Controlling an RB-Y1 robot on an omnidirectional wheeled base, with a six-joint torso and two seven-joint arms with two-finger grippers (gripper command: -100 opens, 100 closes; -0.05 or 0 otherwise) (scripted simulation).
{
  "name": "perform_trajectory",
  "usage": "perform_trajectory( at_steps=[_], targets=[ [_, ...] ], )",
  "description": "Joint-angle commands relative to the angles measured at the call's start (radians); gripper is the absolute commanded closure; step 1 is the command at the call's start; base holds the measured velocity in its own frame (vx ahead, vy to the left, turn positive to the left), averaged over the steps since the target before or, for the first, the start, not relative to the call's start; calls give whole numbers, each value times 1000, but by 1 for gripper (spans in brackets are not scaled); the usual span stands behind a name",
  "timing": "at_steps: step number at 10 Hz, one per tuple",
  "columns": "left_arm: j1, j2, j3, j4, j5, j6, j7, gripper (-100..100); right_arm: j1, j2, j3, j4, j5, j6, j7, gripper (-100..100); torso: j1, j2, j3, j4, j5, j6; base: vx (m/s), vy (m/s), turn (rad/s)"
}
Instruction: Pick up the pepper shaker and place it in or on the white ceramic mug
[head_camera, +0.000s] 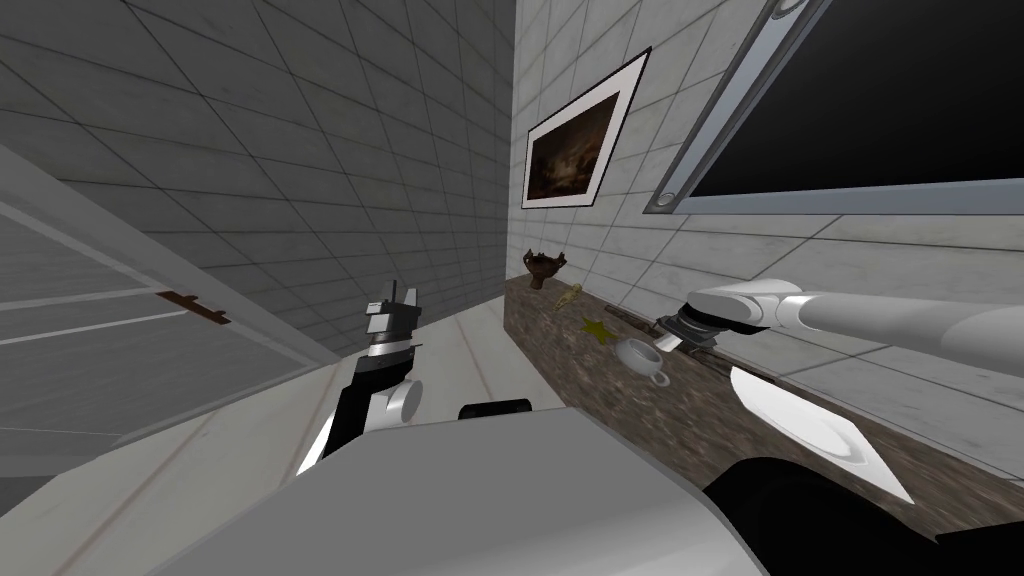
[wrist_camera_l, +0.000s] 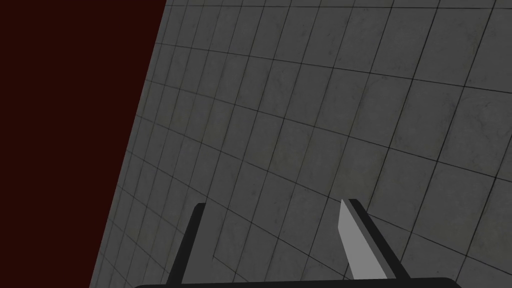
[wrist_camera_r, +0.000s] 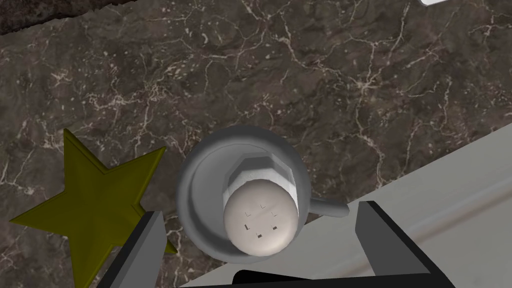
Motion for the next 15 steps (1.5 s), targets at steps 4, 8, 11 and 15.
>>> perform_trajectory(
  at_steps=[4,8,11,15],
  targets=[
    [0,0,0,0,0,0,0,0,-25,-35,-30,6,-20,-54,6,-100,-2,1,1,0,0,0,-14,-25,-39],
    [0,0,0,0,0,0,0,0,-63,-88,-75,15,-50,-134,15,-100,-2,1,1,0,0,0,-17,-35,-56],
    [0,0,0,0,0,0,0,0,-56,-79,-68,21,-49,-120,22,0,0,0,0,0,0,0,-3,-5,-4],
    [0,0,0,0,0,0,0,0,-56,-79,-68,21,-49,-120,22,0,0,0,0,0,0,0,0,0,0]
  ],
)
